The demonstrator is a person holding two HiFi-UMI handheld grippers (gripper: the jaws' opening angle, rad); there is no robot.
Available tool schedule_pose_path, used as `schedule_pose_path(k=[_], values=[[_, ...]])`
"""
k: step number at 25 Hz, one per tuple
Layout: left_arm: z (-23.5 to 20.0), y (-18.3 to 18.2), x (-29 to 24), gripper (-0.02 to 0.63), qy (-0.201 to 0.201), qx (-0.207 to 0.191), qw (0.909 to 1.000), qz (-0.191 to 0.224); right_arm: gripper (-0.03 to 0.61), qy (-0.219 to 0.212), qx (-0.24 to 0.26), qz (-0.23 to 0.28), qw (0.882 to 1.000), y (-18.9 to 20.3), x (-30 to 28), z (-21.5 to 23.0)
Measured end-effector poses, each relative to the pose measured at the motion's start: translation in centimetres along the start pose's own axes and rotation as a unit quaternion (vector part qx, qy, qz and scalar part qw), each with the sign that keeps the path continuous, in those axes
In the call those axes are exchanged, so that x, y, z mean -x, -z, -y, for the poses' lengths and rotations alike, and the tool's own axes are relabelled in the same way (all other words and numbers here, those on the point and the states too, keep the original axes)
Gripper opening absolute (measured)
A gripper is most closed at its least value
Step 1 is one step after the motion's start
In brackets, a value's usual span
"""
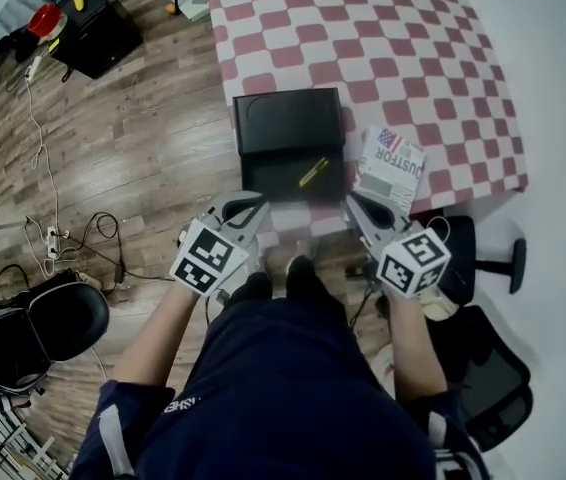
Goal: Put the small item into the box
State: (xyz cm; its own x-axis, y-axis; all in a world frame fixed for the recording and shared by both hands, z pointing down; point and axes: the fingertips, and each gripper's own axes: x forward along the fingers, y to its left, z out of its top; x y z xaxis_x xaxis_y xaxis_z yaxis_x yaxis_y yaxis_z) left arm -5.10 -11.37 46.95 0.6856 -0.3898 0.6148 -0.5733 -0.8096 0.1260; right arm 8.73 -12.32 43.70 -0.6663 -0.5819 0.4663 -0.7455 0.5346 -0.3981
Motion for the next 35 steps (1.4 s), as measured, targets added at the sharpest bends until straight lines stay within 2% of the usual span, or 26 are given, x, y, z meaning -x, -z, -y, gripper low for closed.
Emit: schedule_pose_path(k=[11,17,22,35], values=[[-1.1,-0.7,4.5,0.031,-0.016,0.005,0.9987,0.047,0.017,-0.001,0.037,-0.005,0.999,-0.4,-0.7,-4.0],[-1.3,-0.1,5.7,0.031,-0.023,0.012,0.9982,0.055,0.017,-0.014,0.027,0.000,1.000,-0.4,-0.8,-5.5],[-1.7,0.6,6.6,0.031,-0.031,0.027,0.9975,0.057,0.017,-0.007,0.054,0.006,0.998,-1.3,-0.7,-6.4],[-1.1,0.8,7.3,0.031,-0.039,0.047,0.9959,0.067,0.015,-0.014,0.063,-0.005,0.998,0.0,0.0,-6.9]])
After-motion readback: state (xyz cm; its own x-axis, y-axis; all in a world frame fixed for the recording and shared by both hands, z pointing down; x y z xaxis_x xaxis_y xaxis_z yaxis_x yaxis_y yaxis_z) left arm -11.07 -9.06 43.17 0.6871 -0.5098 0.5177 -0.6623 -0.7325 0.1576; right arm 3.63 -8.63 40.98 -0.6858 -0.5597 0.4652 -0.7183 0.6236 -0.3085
